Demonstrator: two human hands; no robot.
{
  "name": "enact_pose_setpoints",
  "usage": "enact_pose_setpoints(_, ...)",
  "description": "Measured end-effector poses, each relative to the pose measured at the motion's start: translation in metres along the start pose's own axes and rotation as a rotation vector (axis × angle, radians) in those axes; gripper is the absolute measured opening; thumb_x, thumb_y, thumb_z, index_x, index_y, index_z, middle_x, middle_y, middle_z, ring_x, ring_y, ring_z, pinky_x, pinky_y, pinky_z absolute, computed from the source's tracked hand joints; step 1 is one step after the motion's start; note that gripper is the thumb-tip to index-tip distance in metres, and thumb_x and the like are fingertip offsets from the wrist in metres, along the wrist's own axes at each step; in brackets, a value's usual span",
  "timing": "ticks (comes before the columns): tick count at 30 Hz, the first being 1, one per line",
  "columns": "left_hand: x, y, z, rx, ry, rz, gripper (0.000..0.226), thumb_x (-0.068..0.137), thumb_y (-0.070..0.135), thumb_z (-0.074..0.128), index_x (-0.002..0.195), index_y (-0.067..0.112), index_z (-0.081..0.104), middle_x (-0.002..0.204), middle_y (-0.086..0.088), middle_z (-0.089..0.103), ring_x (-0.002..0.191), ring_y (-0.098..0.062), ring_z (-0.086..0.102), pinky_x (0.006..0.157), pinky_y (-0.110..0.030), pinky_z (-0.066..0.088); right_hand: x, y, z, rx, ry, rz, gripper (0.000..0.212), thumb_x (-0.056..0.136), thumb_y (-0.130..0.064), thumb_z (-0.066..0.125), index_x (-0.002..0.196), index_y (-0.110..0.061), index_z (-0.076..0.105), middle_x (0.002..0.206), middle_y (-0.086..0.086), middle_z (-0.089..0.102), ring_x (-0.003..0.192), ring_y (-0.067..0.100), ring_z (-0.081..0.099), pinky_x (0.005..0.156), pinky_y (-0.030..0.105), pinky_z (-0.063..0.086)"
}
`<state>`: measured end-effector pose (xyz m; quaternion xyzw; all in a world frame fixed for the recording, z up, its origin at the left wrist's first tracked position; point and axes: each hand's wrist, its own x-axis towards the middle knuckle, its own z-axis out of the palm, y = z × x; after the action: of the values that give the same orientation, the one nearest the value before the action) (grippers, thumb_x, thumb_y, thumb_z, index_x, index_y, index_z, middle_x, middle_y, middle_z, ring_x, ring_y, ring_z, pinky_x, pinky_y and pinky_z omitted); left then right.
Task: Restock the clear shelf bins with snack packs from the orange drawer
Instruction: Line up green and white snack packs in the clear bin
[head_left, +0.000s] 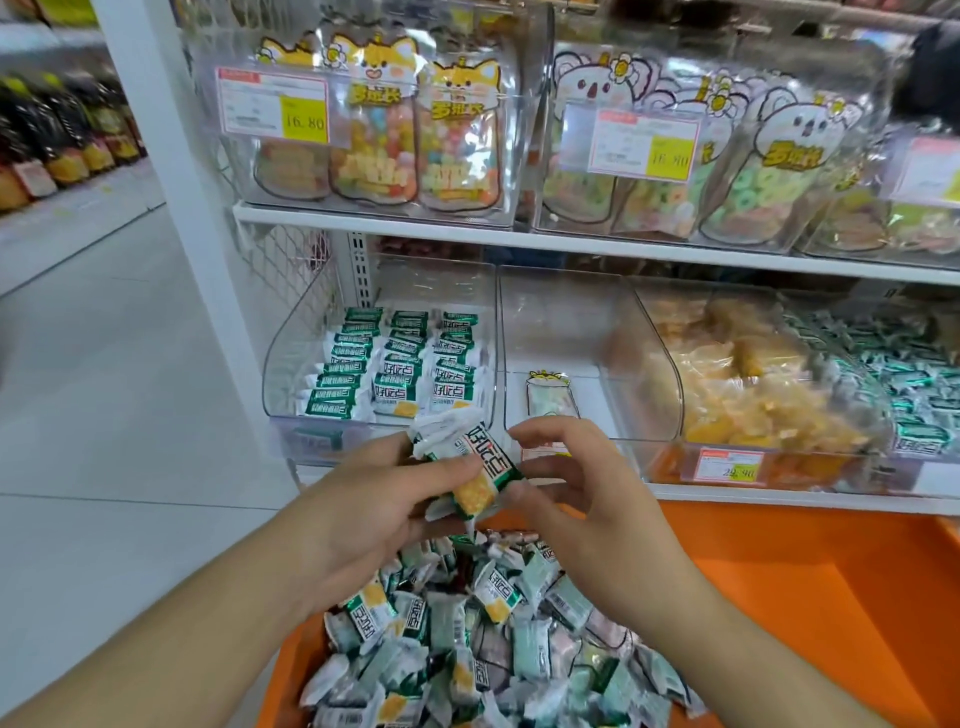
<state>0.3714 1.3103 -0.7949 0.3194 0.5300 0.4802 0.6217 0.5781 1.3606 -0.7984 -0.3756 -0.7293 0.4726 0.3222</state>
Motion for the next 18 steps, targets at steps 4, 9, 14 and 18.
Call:
enact_pose_setpoints(4, -0.002, -0.005, 0.001, 0.09, 0.035, 0.02, 0.037, 0.086, 0.026, 0.08, 0.122, 0.018, 0.075, 0.115, -0.009, 0.078, 0.108, -0.032, 0.075, 0.091, -0.047, 0.058, 0.004, 0.003, 0.004, -0.033, 0.084, 0.053, 0.017, 0.09, -0.024, 0.083, 0.1, -0.033, 0.071, 0.089, -0.005, 0.07, 0.083, 0.014, 0.068, 0.075, 0.035, 0.059)
enact_pose_setpoints(9, -0.006, -0.009, 0.002, 0.146, 0.114, 0.041, 0.029, 0.084, 0.044, 0.083, 0.111, 0.032, 0.08, 0.11, 0.001, 0.08, 0.108, -0.025, 0.075, 0.1, -0.054, 0.057, 0.002, 0.003, 0.01, -0.046, 0.107, 0.085, 0.016, 0.088, -0.024, 0.084, 0.094, -0.03, 0.071, 0.083, -0.006, 0.07, 0.079, 0.013, 0.068, 0.072, 0.032, 0.058)
enact_pose_setpoints(14, -0.009, -0.007, -0.003, 0.186, 0.117, 0.036, 0.061, 0.069, 0.061, 0.09, 0.124, 0.042, 0.069, 0.12, 0.011, 0.076, 0.115, -0.026, 0.071, 0.107, -0.057, 0.05, 0.005, 0.006, 0.013, 0.072, 0.019, 0.199, 0.023, 0.091, -0.036, 0.081, 0.11, -0.031, 0.069, 0.102, -0.002, 0.072, 0.095, 0.015, 0.069, 0.086, 0.038, 0.06)
enact_pose_setpoints(18, -0.008, 0.001, -0.01, 0.126, 0.076, 0.035, 0.075, 0.067, 0.051, 0.093, 0.135, 0.034, 0.064, 0.124, 0.004, 0.076, 0.116, -0.027, 0.072, 0.103, -0.051, 0.053, 0.014, 0.003, 0.013, 0.088, -0.032, 0.216, 0.035, 0.088, -0.04, 0.084, 0.118, -0.033, 0.069, 0.114, -0.008, 0.073, 0.108, 0.009, 0.07, 0.093, 0.034, 0.06)
